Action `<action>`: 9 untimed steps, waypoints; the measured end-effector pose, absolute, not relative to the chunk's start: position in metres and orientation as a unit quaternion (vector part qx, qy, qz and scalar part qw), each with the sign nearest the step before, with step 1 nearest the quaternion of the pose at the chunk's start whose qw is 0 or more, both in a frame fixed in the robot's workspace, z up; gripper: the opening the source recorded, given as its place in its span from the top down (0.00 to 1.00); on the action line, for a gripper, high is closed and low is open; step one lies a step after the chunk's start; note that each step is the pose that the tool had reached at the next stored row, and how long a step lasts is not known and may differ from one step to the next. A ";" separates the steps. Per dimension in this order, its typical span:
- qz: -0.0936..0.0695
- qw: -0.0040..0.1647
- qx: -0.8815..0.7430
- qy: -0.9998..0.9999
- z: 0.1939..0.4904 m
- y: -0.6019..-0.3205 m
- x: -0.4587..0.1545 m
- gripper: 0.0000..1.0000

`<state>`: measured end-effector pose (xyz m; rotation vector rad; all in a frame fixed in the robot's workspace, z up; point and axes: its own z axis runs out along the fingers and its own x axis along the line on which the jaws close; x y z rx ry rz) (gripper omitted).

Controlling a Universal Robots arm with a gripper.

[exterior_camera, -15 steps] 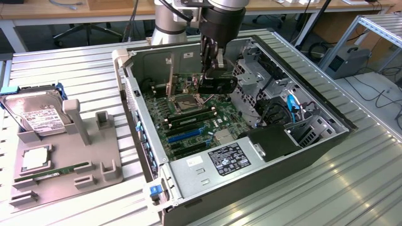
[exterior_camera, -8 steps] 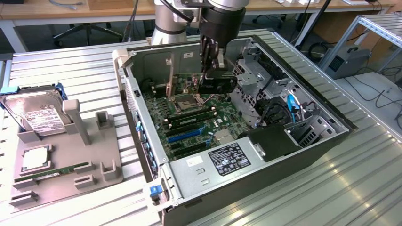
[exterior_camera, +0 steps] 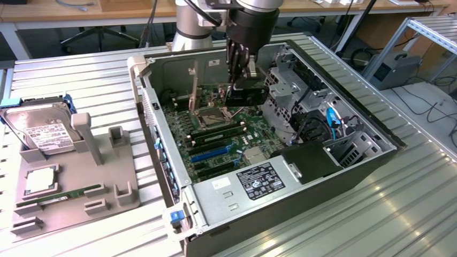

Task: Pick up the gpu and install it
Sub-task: 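Insert the gpu into the slot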

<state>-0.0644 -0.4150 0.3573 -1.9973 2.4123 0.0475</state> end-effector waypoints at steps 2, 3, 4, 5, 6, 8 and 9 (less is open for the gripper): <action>0.015 0.005 -0.640 0.768 0.357 -0.415 -0.064 0.73; 0.015 0.005 -0.641 0.767 0.357 -0.415 -0.064 0.73; 0.015 0.005 -0.642 0.767 0.357 -0.415 -0.064 0.73; 0.015 0.005 -0.643 0.766 0.357 -0.415 -0.064 0.73; 0.015 0.005 -0.644 0.765 0.357 -0.415 -0.064 0.73; 0.015 0.005 -0.646 0.764 0.357 -0.415 -0.064 0.73; 0.015 0.004 -0.646 0.763 0.357 -0.415 -0.064 0.73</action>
